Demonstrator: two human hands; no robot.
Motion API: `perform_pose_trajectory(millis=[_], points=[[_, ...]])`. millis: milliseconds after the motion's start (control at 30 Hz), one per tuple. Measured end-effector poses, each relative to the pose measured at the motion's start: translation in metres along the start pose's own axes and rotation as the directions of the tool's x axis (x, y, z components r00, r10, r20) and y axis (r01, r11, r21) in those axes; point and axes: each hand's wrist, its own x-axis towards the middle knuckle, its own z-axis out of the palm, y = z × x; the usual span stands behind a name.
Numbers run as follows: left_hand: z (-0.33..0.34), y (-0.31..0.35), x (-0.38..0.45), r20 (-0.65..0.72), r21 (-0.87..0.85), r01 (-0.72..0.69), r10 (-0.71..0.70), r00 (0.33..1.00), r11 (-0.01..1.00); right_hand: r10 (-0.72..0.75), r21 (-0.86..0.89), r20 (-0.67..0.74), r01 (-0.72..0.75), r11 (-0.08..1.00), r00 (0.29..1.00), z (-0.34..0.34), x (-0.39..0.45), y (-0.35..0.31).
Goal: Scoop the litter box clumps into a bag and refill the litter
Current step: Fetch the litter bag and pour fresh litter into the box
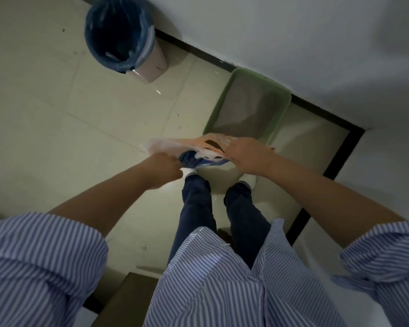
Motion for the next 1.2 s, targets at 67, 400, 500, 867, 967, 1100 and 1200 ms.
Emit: perform_pose_trajectory(millis=[67, 400, 500, 867, 967, 1100, 1200], points=[[0.003, -0.023, -0.010, -0.178, -0.172, 0.137, -0.168, 0.970, 0.976, 0.005, -0.104, 0.198, 0.016, 0.994, 0.980, 0.000, 0.015, 0.005], [0.025, -0.056, 0.056, -0.312, -0.709, 0.093, -0.428, 0.848, 0.699, 0.196, -0.257, 0.406, -0.095, 0.962, 0.893, -0.010, 0.084, 0.002], [0.043, -0.079, 0.053, -0.389, -0.676, 0.024, -0.384, 0.837, 0.736, 0.136, -0.267, 0.308, -0.051, 0.962, 0.942, -0.024, 0.101, -0.015], [0.159, -0.164, -0.103, -0.521, -0.782, -0.105, -0.551, 0.652, 0.614, 0.160, -0.381, 0.567, 0.085, 0.921, 0.808, -0.109, 0.242, -0.163], [0.205, -0.192, -0.152, -0.359, -0.890, -0.006, -0.693, 0.625, 0.455, 0.098, -0.388, 0.565, 0.159, 0.908, 0.820, -0.128, 0.308, -0.210], [0.273, -0.239, -0.228, -0.382, -0.917, 0.008, -0.883, 0.272, 0.399, -0.058, -0.352, 0.502, 0.265, 0.898, 0.863, -0.157, 0.406, -0.279], [0.322, -0.286, -0.284, -0.310, -0.927, 0.143, -0.924, 0.224, 0.346, -0.163, -0.407, 0.456, 0.368, 0.836, 0.875, -0.178, 0.496, -0.334]])
